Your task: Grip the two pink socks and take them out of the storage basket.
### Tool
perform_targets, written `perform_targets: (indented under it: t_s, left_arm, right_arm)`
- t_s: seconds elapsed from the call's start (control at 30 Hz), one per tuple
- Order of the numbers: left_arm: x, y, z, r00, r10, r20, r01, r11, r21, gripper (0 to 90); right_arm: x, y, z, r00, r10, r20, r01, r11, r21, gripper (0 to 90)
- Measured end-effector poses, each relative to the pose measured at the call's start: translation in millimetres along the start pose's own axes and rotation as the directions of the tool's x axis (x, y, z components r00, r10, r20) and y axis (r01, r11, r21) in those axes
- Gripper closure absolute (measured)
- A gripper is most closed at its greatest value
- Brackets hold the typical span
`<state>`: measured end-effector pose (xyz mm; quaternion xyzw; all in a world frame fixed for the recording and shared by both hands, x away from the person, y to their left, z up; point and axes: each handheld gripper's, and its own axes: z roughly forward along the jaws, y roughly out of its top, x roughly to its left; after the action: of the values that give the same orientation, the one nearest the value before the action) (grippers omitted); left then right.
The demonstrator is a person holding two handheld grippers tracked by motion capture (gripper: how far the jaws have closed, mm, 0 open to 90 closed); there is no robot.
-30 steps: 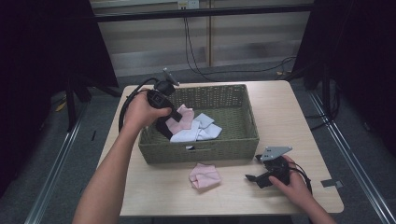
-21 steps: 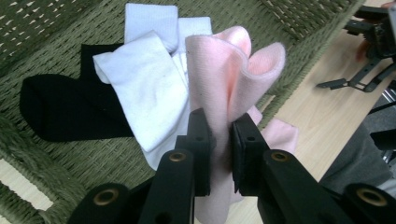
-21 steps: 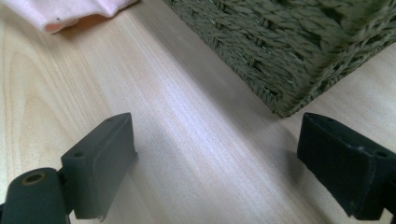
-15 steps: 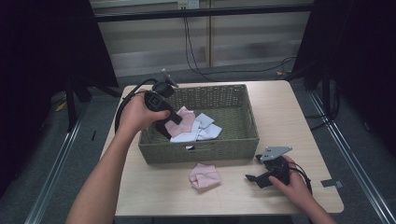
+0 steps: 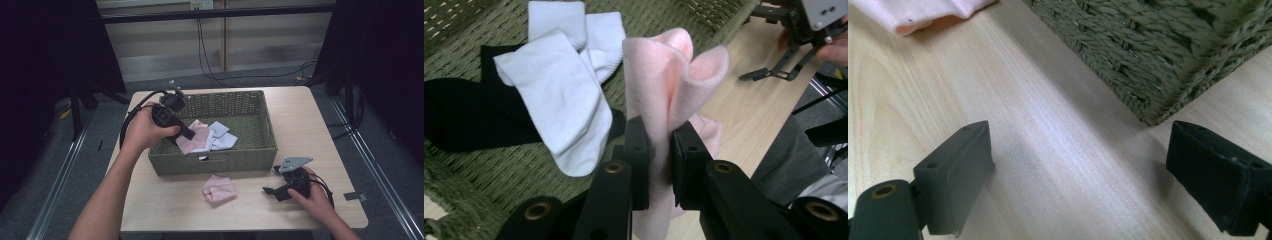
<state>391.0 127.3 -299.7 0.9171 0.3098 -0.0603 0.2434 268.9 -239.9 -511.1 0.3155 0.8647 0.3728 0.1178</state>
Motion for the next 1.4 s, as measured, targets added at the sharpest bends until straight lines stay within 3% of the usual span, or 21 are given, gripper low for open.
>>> perform_targets:
  t_s: [0.6, 0.83, 1.0, 1.13, 1.23, 1.4]
  left_arm:
    - [-25.7, -8.8, 14.4, 0.9965, 0.074, 0.038, -0.074, 0.9972, 0.004, 79.6]
    - [-35.3, -20.1, 34.9, 0.9917, 0.106, 0.072, -0.106, 0.9944, -0.007, 78.6]
    - [-37.4, -29.5, 51.4, 0.9898, 0.111, 0.09, -0.113, 0.9934, 0.02, 77.7]
    - [-37.2, -35.0, 58.0, 0.9877, 0.135, 0.079, -0.136, 0.9907, 0.009, 65.9]
    - [-37.1, -38.3, 58.5, 0.988, 0.129, 0.085, -0.129, 0.9916, -0.014, 59.9]
    - [-33.5, -44.2, 57.6, 0.9893, 0.138, 0.048, -0.136, 0.9902, -0.031, 52.7]
  right_arm:
    - [0.0, 0.0, 0.0, 1.0, 0.0, 0.0, 0.0, 1.0, 0.0, 10.6]
    - [0.0, 0.0, 0.0, 1.0, 0.0, 0.0, 0.0, 1.0, 0.0, 10.6]
    - [0.1, -0.1, -0.1, 1.0, -0.001, 0.001, 0.001, 1.0, 0.0, 10.6]
    - [0.1, 0.0, -0.1, 1.0, -0.001, 0.001, 0.001, 1.0, 0.0, 10.6]
    - [0.1, -0.1, -0.1, 1.0, -0.001, 0.001, 0.001, 1.0, 0.0, 10.6]
    - [0.1, -0.1, 0.0, 1.0, -0.001, 0.001, 0.001, 1.0, -0.001, 10.6]
